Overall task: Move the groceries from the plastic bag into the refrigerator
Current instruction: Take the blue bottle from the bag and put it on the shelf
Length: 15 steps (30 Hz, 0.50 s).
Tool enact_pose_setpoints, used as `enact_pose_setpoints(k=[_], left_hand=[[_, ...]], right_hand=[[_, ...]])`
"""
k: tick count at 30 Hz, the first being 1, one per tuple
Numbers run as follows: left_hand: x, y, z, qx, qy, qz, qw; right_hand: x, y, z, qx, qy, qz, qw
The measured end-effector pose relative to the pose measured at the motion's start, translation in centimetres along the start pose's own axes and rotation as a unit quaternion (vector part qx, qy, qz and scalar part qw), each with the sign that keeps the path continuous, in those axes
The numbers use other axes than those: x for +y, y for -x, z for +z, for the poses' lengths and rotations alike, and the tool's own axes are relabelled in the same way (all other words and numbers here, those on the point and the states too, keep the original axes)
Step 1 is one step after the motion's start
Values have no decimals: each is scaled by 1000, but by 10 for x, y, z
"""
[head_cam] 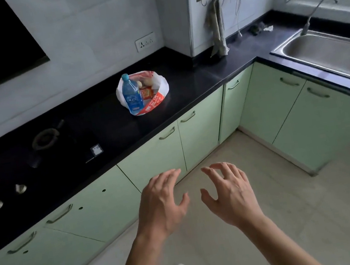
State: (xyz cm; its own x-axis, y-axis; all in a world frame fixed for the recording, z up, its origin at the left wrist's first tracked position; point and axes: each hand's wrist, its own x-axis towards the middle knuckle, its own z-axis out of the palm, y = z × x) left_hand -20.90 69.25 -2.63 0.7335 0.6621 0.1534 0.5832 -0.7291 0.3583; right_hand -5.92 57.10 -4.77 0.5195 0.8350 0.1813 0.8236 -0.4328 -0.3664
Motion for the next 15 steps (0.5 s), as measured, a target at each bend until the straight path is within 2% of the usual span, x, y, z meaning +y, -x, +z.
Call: enact_pose_setpoints(k=[7, 15], left_hand=[[-25, -78, 16, 11, 12, -21, 1000], [-84, -199, 17, 21, 34, -36, 999]], right_hand=[[8, -81, 24, 4, 1, -22, 1000], [1, -218, 43, 1, 17, -29, 999]])
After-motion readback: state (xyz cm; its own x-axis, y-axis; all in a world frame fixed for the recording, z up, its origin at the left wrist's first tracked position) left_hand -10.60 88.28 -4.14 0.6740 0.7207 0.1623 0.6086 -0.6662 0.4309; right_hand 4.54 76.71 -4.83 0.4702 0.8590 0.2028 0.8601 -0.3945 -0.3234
